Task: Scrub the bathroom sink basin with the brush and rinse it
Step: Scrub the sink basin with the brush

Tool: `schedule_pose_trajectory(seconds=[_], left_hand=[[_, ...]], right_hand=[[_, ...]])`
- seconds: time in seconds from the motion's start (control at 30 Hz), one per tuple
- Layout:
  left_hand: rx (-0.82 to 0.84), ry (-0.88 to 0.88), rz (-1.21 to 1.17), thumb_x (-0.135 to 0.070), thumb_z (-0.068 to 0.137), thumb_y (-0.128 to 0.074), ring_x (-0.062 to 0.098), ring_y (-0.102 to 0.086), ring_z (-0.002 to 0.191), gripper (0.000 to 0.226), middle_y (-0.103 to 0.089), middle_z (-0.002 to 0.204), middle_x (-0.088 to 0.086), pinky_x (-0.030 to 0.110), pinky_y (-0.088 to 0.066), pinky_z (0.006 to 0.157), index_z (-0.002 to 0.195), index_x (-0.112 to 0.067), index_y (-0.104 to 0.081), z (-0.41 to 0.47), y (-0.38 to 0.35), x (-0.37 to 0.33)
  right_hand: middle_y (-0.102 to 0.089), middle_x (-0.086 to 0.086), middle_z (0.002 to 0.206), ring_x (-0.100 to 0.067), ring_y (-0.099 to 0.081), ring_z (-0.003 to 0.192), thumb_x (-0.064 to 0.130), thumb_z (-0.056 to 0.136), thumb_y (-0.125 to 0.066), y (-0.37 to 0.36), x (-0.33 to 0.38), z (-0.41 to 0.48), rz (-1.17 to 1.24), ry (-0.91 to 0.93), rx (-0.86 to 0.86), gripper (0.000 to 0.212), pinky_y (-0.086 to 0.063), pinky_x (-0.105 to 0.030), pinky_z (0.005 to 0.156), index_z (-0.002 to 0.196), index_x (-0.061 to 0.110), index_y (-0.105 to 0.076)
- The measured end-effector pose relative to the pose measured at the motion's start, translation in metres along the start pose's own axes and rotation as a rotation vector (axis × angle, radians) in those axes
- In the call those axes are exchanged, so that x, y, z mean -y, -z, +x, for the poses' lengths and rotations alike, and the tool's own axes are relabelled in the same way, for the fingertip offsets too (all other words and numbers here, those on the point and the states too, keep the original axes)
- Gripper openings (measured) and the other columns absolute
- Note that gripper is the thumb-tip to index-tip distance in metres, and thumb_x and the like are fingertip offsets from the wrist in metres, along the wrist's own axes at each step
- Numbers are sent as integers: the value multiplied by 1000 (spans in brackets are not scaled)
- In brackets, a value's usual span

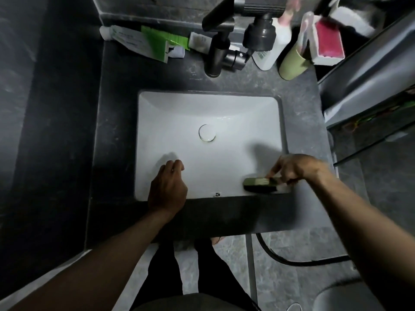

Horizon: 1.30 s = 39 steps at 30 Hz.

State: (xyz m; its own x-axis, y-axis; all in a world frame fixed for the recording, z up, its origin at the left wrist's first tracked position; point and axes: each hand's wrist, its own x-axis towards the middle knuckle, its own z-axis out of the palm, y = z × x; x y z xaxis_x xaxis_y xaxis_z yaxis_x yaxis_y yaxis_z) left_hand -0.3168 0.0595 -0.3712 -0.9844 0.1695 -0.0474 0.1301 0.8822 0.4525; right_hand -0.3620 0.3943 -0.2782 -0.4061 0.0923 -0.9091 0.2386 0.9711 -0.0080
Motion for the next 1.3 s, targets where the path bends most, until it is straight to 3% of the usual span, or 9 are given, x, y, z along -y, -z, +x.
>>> schedule_pose_trajectory(seconds=[0.13,0.33,0.53,0.7,0.87,0.97,1.07,1.2,1.3], left_hand=[[5,11,11,8,84,-48,30,-60,84,29,-62,98,11,38,-50,63,103,-10,-60,1,1,-2],[27,37,9,8,86,-49,29,-59,87,28,-62,100,12,41,-54,65,104,-11,-59,2,3,-3],[0,25,2,9,85,-50,33,-61,87,27,-64,99,15,42,-55,65,104,-8,-60,1,1,-2],[13,36,23,6,87,-50,32,-60,88,26,-63,101,13,42,-56,67,105,-10,-58,1,-1,-1],[27,72,36,-9,97,-49,26,-60,80,11,-63,93,11,35,-49,64,103,-10,-58,2,-1,-3],[36,87,51,-20,105,-43,29,-63,66,26,-66,78,12,31,-44,57,104,-4,-62,2,-4,-1],[22,60,29,-28,108,-37,26,-61,53,38,-63,63,9,32,-50,52,99,-5,-66,0,-1,0],[24,80,-56,-35,108,-33,25,-63,56,48,-66,64,6,37,-57,58,89,-10,-69,-1,2,-3],[20,107,-59,-41,108,-32,22,-58,50,57,-60,56,4,34,-53,54,68,-13,-61,-1,1,-4]], right_hand=[[-70,-5,82,-12,-56,60,0,90,-54,1,16,-3,-22,59,17,45,-44,-16,48,115,32,-71],[-66,0,67,-11,-58,58,13,91,-66,-18,70,18,-8,238,130,40,-51,-20,63,121,39,-68],[-54,24,39,4,-52,37,3,89,-58,20,-9,-3,-178,56,51,36,-36,-6,41,114,25,-72],[-66,1,66,-8,-57,52,1,87,-57,-5,25,6,-46,147,56,45,-47,-17,53,113,34,-72],[-65,2,67,-11,-58,59,11,92,-66,-18,59,9,-19,227,104,40,-50,-21,63,124,35,-67],[-68,3,71,-15,-62,65,2,83,-60,3,15,-2,-111,76,62,46,-49,-20,58,113,35,-72],[-62,14,48,-9,-56,54,-4,81,-52,10,-15,-14,-54,-16,-74,49,-42,-17,46,108,29,-76],[-67,2,73,-11,-55,59,-10,84,-53,-12,21,-11,76,97,-33,50,-40,-17,49,118,21,-72],[-61,10,71,-7,-57,65,5,92,-63,-35,65,-2,122,208,43,41,-45,-17,56,125,29,-67]])
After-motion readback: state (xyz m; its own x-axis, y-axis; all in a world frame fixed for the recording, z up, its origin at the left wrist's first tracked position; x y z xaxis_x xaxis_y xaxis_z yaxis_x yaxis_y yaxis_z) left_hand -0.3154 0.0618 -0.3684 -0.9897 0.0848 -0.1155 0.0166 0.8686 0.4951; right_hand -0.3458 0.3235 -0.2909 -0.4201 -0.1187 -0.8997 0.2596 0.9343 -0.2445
